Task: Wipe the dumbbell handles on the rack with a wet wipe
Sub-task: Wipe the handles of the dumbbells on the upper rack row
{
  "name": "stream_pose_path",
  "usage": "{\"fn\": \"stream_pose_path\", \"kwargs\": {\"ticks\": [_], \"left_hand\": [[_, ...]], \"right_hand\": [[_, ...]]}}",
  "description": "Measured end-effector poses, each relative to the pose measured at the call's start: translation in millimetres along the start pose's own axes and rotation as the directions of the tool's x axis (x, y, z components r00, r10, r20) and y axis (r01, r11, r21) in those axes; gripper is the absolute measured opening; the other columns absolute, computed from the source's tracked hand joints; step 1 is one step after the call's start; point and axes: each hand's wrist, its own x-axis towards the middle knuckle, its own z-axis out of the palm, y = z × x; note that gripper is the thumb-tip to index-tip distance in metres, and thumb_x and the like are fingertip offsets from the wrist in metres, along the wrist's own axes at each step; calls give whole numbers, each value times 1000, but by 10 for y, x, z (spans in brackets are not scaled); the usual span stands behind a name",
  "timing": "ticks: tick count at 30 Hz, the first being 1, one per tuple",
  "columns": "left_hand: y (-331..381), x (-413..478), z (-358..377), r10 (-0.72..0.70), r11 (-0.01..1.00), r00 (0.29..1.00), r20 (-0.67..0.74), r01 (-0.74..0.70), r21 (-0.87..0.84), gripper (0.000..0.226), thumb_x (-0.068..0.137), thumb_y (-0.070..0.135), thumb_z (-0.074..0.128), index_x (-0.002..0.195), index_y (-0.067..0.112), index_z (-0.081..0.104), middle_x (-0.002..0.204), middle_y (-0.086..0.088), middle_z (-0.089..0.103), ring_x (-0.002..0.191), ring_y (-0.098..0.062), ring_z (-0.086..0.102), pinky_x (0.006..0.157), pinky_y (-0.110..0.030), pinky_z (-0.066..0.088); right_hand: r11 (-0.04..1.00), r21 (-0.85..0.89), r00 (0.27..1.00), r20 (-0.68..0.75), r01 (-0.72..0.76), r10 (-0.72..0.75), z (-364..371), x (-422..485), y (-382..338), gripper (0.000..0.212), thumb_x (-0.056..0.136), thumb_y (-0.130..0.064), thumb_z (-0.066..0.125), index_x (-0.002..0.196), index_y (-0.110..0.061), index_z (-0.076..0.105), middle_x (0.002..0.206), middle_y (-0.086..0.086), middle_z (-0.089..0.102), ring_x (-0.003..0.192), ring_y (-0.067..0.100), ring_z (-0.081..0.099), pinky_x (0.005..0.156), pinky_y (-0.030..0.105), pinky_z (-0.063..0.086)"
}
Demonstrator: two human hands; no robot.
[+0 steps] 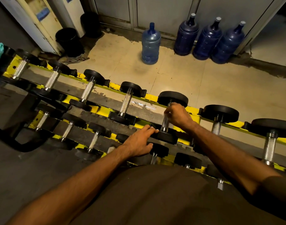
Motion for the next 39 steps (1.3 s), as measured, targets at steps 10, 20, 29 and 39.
{"fn": "stream_pose_path", "kwargs": {"ticks": [10, 20, 29, 39], "left_hand": [[13, -15, -19, -7, 1000, 1000, 15, 6, 27, 63, 92, 26, 65, 150, 22, 40, 137, 1, 41, 116, -16, 52, 98, -35, 51], [-1, -11, 13, -2, 1000, 1000, -16, 2, -19, 58, 91, 24, 66, 145, 21, 44, 138, 2, 43, 122, -15, 49, 103, -34, 48], [15, 70, -60, 6, 1000, 1000, -9, -6, -15, 46, 89, 22, 66, 132, 19, 53, 125, 2, 48, 103, -12, 53, 90, -33, 53], [4, 28, -74, 5, 999, 998, 55, -7, 34, 63, 91, 23, 66, 149, 20, 41, 142, -1, 42, 126, -17, 48, 105, -35, 47]], "right_hand": [[878, -451, 979, 191, 157, -77, -9, 188, -356, 19, 92, -24, 66, 106, -11, 69, 103, 6, 64, 84, 23, 61, 63, 32, 48], [888, 406, 942, -153, -217, 300, 118, -97, 188, 6, 86, -20, 72, 85, -17, 68, 82, -1, 68, 73, 15, 64, 62, 30, 53], [155, 841, 659, 278, -519, 699, 258, -95, 176, 8, 79, 4, 74, 81, -4, 73, 88, 15, 73, 67, 21, 69, 65, 33, 62], [-654, 708, 681, 618, -266, 392, 202, 199, 74, 33, 100, -20, 37, 121, -10, 61, 111, 12, 70, 88, 24, 69, 78, 42, 54]]}}
